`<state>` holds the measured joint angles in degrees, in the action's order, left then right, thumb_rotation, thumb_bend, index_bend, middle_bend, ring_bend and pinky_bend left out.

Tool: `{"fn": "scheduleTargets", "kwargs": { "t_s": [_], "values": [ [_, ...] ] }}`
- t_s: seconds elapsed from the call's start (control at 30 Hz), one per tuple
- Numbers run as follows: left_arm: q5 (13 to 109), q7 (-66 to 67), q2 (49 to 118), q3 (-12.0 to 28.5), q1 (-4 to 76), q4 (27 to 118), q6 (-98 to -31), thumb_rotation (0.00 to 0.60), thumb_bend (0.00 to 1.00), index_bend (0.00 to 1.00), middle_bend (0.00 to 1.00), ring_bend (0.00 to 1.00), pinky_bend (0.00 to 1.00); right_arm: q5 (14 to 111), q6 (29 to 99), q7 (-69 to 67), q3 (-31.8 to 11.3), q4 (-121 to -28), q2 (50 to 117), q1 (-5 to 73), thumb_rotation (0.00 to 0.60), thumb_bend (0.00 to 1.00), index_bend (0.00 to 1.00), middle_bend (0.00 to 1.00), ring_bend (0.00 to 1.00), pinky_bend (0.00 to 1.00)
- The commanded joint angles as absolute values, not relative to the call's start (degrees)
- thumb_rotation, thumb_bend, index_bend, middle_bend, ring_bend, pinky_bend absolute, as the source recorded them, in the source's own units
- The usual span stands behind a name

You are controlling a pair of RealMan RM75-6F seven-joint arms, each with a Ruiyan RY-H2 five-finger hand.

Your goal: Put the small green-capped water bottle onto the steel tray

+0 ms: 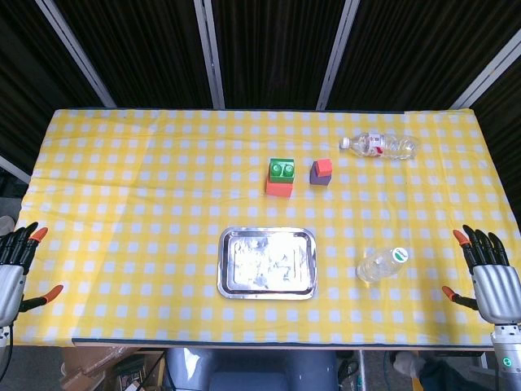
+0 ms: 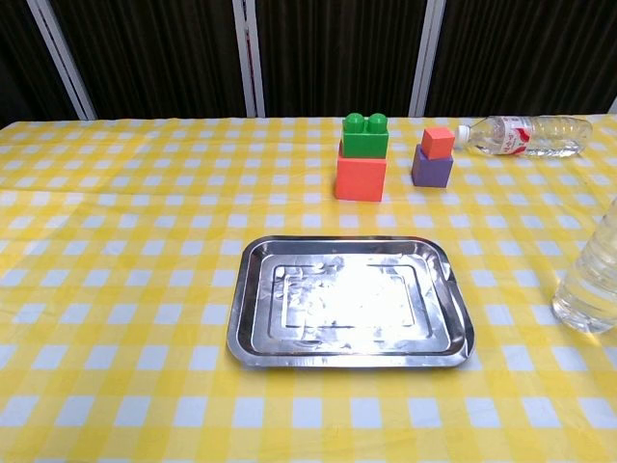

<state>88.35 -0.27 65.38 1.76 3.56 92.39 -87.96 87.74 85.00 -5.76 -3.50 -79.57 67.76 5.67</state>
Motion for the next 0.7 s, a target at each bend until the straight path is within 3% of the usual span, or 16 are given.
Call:
{"fn": "scheduleTargets", "kwargs": {
  "t_s": [0.03, 0.57, 0.7],
  "values": [
    [88.11, -0.05, 65.34, 1.77, 3.62, 92.74, -87.71, 0.600, 0.14, 0.03, 0.00, 0.00, 0.00, 87.62, 84.75, -4.77, -3.37, -80.14, 67.62, 5.67, 0.600, 0.11, 0.09, 0.05, 0.00, 0.00],
    [87.84, 0.19, 64.76, 1.30, 3.52, 94.03, -87.05, 0.600, 0.14, 0.03, 0.00, 0.00, 0.00, 86.50, 82.84, -6.60, -3.02, -83.02, 66.24, 5.67, 0.600, 0.11, 0.09, 0.05, 0.00, 0.00],
    [88.10, 0.30, 64.36, 1.14, 3.21, 94.65, -87.54, 0.600, 0.14, 0.03, 0.00, 0.00, 0.00, 86.90, 81.51, -9.60, -3.15, -84.33, 66.24, 6.66, 0.600, 0.11, 0.14, 0.05, 0.00, 0.00]
  ]
}}
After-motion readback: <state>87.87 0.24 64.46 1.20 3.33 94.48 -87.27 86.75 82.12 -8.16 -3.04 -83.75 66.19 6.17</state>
